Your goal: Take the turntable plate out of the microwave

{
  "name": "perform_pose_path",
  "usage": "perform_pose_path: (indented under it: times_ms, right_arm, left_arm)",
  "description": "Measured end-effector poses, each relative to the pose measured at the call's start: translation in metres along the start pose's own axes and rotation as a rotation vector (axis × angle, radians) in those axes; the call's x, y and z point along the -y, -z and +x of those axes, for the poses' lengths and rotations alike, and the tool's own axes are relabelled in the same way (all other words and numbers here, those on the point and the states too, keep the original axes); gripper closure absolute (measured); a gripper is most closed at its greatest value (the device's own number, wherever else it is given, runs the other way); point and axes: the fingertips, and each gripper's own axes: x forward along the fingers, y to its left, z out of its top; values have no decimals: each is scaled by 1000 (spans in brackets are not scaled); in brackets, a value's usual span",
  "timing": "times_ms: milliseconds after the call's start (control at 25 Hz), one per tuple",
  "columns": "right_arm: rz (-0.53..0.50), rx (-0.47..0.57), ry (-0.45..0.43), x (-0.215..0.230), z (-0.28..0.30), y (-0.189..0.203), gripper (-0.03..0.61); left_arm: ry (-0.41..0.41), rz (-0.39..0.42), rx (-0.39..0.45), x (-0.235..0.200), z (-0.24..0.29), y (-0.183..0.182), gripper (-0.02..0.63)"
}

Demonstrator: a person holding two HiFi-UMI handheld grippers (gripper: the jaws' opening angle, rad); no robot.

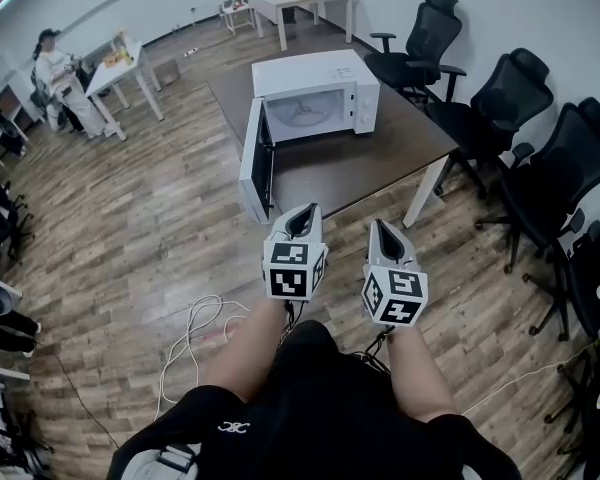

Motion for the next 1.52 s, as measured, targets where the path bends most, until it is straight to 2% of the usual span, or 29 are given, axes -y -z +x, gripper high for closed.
perform_pose_path:
  times_ms: [160,600,1040,1520]
  right_arm:
    - [26,-28,-7,7,6,8,569]
    - [5,-43,-12,24,55,10,569]
    - [-10,-92,-49,50,139,6,569]
    - [27,-118,-93,67,233,-10,568]
  left_arm:
    - [2,-24,-10,0,8,7,606]
    - [3,-47,15,-20,56,-3,606]
    - [-17,-89,11,-53,138,-19,606]
    - [-32,-97,-11,-94,217,-39,606]
